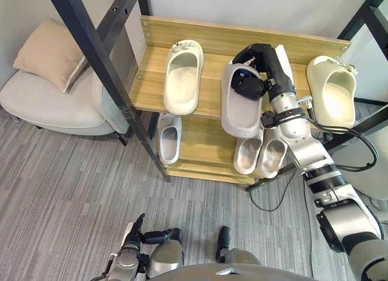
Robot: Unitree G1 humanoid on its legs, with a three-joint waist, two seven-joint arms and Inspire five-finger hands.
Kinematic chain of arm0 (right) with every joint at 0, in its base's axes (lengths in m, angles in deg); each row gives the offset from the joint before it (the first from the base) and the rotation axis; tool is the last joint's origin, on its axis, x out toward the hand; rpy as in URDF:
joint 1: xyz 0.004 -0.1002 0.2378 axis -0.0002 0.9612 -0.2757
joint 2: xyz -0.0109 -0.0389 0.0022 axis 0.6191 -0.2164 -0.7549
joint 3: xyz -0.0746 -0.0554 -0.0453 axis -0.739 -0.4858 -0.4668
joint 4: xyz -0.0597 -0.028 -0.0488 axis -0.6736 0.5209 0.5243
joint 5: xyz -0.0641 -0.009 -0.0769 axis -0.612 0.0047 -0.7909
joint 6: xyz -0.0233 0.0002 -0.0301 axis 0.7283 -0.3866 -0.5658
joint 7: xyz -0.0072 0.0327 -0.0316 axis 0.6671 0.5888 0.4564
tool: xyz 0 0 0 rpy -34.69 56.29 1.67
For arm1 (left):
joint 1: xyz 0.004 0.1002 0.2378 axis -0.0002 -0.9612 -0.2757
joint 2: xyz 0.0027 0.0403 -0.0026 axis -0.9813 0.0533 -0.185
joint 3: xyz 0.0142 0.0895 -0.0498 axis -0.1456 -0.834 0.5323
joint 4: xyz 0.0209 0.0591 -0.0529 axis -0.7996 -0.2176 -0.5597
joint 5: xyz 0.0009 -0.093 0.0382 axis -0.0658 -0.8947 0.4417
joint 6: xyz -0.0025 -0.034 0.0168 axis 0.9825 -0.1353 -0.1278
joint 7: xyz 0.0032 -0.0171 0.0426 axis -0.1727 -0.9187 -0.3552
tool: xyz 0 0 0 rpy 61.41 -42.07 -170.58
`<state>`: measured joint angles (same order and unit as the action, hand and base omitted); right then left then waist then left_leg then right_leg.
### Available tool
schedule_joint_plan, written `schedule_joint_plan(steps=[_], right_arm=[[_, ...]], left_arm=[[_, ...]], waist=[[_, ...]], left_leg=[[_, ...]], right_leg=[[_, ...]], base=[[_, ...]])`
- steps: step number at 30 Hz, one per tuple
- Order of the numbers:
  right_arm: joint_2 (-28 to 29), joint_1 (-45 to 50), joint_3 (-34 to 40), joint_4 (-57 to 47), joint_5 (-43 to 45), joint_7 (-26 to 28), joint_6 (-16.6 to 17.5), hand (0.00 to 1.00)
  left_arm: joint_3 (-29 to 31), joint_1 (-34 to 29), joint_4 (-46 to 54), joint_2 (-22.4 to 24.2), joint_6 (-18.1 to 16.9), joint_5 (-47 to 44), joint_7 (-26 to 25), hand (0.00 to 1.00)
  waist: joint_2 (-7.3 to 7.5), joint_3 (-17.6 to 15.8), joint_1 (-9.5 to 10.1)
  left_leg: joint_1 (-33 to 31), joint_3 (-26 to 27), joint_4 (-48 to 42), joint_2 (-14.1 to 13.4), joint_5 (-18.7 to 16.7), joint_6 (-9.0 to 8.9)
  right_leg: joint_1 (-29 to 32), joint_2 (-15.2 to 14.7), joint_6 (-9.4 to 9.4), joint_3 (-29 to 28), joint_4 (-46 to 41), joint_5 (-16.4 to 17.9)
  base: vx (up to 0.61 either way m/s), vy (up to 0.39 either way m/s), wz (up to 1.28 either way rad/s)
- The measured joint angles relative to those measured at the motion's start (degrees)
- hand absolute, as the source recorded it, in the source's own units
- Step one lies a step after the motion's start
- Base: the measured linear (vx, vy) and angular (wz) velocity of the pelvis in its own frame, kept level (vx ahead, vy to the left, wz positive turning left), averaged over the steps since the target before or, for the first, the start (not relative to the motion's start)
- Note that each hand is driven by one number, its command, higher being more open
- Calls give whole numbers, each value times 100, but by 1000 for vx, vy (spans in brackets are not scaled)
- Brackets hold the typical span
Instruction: Organize the slippers on the shoe rack
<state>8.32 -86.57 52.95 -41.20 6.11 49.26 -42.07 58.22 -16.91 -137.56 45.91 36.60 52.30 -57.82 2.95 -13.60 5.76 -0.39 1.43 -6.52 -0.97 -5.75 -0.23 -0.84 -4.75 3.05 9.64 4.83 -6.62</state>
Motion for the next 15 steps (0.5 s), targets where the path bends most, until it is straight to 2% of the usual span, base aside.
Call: schedule_joint_plan(steps=[5,7,8,12,15], right_arm=[[-225,107,17,-909,-194,39,-5,0],[-286,234,109,-1617,-203,36,13,0],[-284,334,183,-2085,-202,33,155,0],[-188,446,258,-2786,-189,29,452,0],[188,682,199,-3236,-104,55,641,0]], left_arm=[[2,-4,-2,-1,35,3,3,100],[2,-8,-4,-4,37,5,3,100],[2,-9,-11,-7,38,10,4,100],[-7,-11,-30,-6,51,75,11,100],[-41,-8,-98,12,52,99,19,100]], waist=[[-1,1,-38],[-7,5,-81],[-11,8,-116],[-37,66,-151],[-78,167,-150]], left_leg=[[73,108,6,-4,-6,7],[97,128,16,-7,-7,6],[101,139,19,-7,-7,6],[113,159,28,-4,-7,5],[122,177,33,-1,-7,6]], right_leg=[[-23,-7,19,-98,-1,-14],[-32,-6,20,-122,-1,-15],[-31,-6,20,-132,-1,-15],[-31,-8,20,-149,-1,-14],[-32,-14,20,-163,-1,-14]], base=[[-27,7,-10],[-22,5,-7],[0,0,0],[2,2,-1],[0,0,0]])
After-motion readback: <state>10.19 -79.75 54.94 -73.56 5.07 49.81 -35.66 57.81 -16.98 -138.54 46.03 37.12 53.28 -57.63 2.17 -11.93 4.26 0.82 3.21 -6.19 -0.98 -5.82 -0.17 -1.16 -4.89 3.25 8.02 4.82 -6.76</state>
